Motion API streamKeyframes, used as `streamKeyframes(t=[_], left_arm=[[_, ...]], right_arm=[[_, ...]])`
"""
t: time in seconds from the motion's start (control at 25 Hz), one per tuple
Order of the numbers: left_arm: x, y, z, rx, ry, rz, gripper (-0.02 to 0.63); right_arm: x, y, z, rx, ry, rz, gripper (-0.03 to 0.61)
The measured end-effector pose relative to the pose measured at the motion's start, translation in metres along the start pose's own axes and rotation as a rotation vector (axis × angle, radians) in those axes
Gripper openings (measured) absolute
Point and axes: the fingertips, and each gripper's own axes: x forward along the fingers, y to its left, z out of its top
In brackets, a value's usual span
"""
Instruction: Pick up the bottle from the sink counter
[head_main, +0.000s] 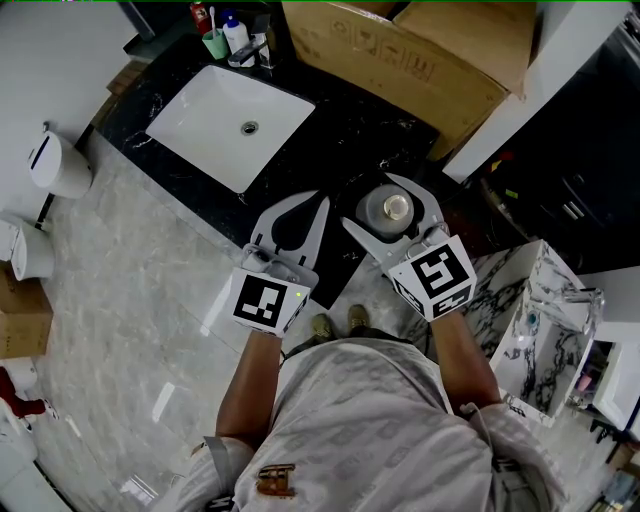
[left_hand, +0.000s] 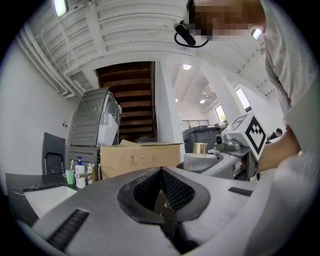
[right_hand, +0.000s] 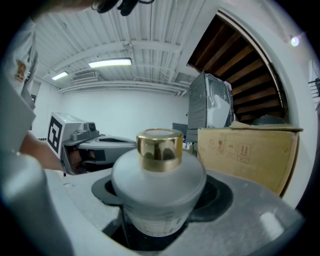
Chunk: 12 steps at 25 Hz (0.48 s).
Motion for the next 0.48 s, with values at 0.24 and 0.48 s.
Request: streamKeyframes(t=[0.24, 0.48], left_arm=[[-0.0014, -0.0004, 0.0009, -0.002, -0.004, 0.001, 0.0], [-0.0014, -0.0024, 0.0033, -0.001, -0.006, 0.002, 0.0]], right_arm=[[-0.0008, 0.0028, 0.0004, -0.005, 0.001, 0.005, 0.337], [-0.003, 0.0025, 0.0034, -0.007, -0.003, 0.007, 0.337]])
